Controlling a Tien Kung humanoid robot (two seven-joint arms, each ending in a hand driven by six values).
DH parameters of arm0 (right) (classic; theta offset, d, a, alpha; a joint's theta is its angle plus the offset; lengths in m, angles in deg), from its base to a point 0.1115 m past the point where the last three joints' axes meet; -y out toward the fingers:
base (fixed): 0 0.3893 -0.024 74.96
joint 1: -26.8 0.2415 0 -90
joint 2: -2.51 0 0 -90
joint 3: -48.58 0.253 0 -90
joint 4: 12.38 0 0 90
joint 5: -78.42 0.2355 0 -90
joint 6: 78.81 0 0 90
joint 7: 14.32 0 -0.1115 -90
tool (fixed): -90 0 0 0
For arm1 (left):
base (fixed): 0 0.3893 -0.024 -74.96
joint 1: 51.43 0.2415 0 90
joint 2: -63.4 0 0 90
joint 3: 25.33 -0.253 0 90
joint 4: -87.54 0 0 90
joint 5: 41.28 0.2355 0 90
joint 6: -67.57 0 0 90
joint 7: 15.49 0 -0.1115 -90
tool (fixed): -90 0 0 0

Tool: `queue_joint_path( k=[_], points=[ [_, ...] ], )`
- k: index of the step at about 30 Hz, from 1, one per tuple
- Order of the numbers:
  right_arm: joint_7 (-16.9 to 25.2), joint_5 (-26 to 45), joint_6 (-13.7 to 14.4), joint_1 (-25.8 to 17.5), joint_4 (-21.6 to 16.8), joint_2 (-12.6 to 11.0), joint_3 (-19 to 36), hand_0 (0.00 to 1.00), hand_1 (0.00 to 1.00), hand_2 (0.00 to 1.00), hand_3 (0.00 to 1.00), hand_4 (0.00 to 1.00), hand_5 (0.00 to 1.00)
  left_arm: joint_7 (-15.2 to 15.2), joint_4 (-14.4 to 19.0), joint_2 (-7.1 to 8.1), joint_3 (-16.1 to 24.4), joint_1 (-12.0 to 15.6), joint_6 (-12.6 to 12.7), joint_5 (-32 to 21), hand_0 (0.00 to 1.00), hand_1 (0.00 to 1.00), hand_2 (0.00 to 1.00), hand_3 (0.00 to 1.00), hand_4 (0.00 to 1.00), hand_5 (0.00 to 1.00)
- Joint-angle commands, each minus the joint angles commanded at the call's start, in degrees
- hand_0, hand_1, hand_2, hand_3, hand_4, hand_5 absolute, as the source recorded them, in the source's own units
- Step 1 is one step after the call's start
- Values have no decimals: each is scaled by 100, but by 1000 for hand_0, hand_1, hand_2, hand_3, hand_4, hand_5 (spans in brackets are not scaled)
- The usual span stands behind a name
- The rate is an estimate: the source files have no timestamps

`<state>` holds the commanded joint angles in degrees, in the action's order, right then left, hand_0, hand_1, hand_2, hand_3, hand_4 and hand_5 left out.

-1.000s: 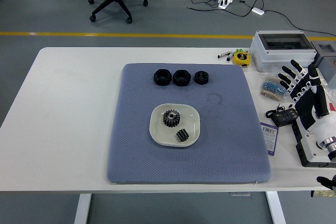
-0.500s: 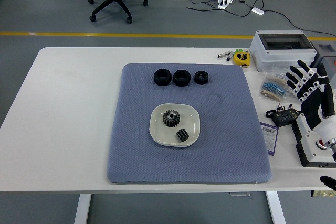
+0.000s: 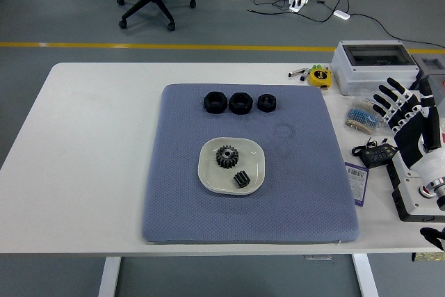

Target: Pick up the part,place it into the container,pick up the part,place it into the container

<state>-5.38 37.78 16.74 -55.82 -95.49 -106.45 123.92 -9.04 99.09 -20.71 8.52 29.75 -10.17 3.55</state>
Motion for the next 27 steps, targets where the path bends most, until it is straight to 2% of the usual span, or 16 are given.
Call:
queue_joint_path(
  k=[18, 19, 27],
  points=[
    [-2, 85, 41, -56, -19, 16, 131, 868, 811, 837, 836, 998, 985, 6, -1, 62, 6, -10, -2, 9, 671, 680, 672, 564, 631, 595],
    [-12, 77, 50, -58, -18, 17, 136, 868, 812, 838, 834, 998, 942, 7, -2, 64, 11, -10, -2, 11, 672, 680, 670, 564, 631, 594],
    [-47, 51, 69, -94, -18, 22, 178, 865, 811, 838, 834, 998, 938, 9, -4, 90, 19, 3, 1, 7, 672, 680, 672, 564, 631, 594]
  ],
)
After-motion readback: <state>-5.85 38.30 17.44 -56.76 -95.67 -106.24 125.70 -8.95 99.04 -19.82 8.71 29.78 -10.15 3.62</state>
